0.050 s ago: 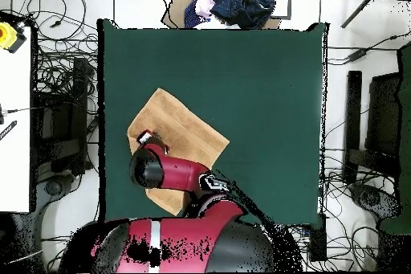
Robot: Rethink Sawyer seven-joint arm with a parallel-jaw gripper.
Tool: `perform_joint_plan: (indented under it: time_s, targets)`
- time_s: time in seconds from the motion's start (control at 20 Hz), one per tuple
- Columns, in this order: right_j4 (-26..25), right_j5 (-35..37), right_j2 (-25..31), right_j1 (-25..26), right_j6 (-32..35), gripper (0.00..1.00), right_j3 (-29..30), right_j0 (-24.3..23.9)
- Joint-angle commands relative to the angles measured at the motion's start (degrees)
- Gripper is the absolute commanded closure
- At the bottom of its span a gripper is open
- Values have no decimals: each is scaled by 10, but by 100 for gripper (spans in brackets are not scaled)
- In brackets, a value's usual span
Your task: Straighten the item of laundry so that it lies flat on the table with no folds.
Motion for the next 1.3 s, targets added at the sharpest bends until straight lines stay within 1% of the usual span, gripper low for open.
perform_joint_plan:
  time_s: [0.05, 0.3, 0.55, 0.9, 1.05, 1.2, 1.3]
  targets:
    - [26, 44, 77, 6, 115, 100, 10, -4]
    - [28, 54, 66, -2, 110, 100, 20, -4]
    - [15, 48, 58, 21, 98, 100, 18, -20]
    - [-12, 56, 56, 44, 69, 100, 14, -55]
    - [-21, 58, 53, 66, 59, 100, 3, -64]
    - [-42, 52, 60, 109, 47, 100, -14, -80]
    - [-54, 54, 67, 129, 42, 100, -21, -89]
